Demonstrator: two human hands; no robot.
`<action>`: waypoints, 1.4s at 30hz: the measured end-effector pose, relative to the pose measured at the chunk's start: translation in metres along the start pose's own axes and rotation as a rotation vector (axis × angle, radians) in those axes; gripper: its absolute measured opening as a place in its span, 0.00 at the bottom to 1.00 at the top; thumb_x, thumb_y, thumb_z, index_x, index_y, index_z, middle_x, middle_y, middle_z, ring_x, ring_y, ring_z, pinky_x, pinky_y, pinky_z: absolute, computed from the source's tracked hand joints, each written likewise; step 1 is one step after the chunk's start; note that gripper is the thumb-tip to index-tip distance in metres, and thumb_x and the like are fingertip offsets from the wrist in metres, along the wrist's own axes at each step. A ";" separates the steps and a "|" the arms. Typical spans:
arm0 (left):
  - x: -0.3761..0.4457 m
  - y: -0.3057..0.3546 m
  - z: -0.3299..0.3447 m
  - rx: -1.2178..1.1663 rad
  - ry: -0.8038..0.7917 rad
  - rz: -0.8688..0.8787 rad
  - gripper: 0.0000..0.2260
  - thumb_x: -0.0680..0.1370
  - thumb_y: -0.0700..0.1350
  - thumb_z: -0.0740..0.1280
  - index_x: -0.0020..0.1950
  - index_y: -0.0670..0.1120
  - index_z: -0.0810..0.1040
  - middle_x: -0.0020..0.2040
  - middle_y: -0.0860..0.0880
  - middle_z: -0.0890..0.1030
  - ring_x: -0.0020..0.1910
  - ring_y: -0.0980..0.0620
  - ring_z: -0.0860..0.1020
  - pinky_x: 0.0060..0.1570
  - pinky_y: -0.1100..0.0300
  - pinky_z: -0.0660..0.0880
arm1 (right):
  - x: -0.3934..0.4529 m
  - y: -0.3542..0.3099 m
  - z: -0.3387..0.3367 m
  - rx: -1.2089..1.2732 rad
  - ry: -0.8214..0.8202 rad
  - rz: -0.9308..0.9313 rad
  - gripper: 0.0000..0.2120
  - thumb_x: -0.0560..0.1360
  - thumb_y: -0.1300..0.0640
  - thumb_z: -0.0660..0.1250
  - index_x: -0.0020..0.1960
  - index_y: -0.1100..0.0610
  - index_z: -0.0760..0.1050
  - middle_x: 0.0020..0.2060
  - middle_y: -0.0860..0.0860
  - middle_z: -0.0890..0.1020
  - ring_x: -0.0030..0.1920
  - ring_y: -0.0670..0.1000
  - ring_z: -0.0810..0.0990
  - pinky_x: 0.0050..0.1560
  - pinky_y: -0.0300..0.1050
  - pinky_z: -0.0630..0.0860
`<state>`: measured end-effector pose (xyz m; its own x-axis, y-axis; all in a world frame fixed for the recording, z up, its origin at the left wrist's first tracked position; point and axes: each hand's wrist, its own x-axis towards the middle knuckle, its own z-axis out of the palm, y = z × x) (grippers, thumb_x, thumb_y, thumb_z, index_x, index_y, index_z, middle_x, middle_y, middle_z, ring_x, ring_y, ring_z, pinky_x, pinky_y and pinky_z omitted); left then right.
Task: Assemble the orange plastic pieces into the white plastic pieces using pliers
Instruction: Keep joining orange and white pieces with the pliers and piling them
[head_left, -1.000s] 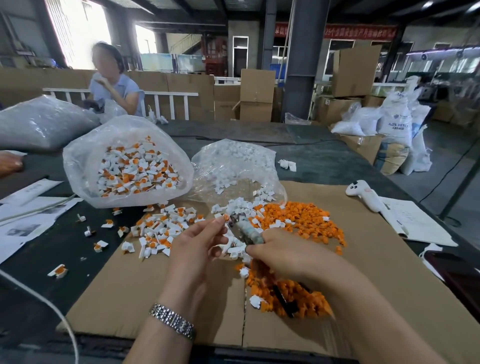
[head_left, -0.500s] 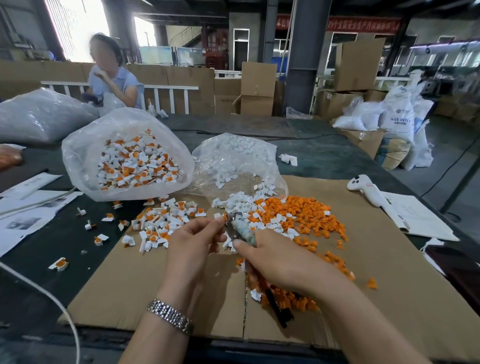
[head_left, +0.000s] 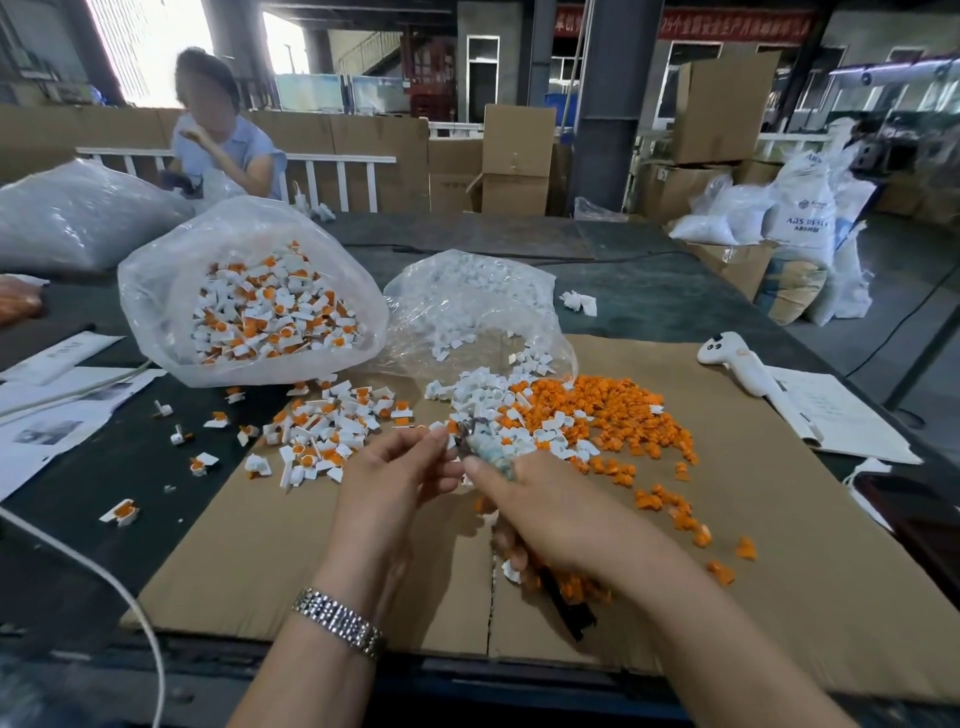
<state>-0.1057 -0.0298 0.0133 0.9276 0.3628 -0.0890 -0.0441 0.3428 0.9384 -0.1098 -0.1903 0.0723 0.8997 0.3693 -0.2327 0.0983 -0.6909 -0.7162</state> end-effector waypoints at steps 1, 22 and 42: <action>0.000 0.001 -0.002 0.011 0.003 0.004 0.05 0.78 0.42 0.74 0.44 0.42 0.85 0.38 0.42 0.85 0.37 0.50 0.84 0.37 0.62 0.80 | 0.000 0.002 -0.007 -0.028 -0.019 0.013 0.31 0.80 0.32 0.53 0.44 0.60 0.77 0.31 0.52 0.81 0.28 0.49 0.77 0.33 0.43 0.75; -0.018 -0.012 -0.010 0.803 -0.187 0.158 0.05 0.80 0.45 0.71 0.50 0.56 0.84 0.42 0.56 0.86 0.41 0.62 0.82 0.36 0.72 0.75 | 0.042 0.105 -0.046 -0.742 0.369 0.320 0.35 0.78 0.31 0.56 0.72 0.57 0.65 0.69 0.60 0.67 0.71 0.62 0.64 0.66 0.63 0.67; -0.010 -0.029 0.002 1.043 -0.183 0.479 0.02 0.78 0.46 0.74 0.48 0.51 0.83 0.49 0.57 0.76 0.44 0.59 0.78 0.44 0.64 0.75 | 0.010 0.049 -0.013 -0.336 0.009 -0.294 0.08 0.71 0.46 0.77 0.42 0.46 0.79 0.41 0.43 0.79 0.43 0.42 0.78 0.47 0.48 0.80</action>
<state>-0.1132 -0.0448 -0.0127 0.9420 0.1023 0.3195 -0.1574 -0.7064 0.6901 -0.0911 -0.2283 0.0433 0.8165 0.5756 -0.0448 0.4816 -0.7218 -0.4970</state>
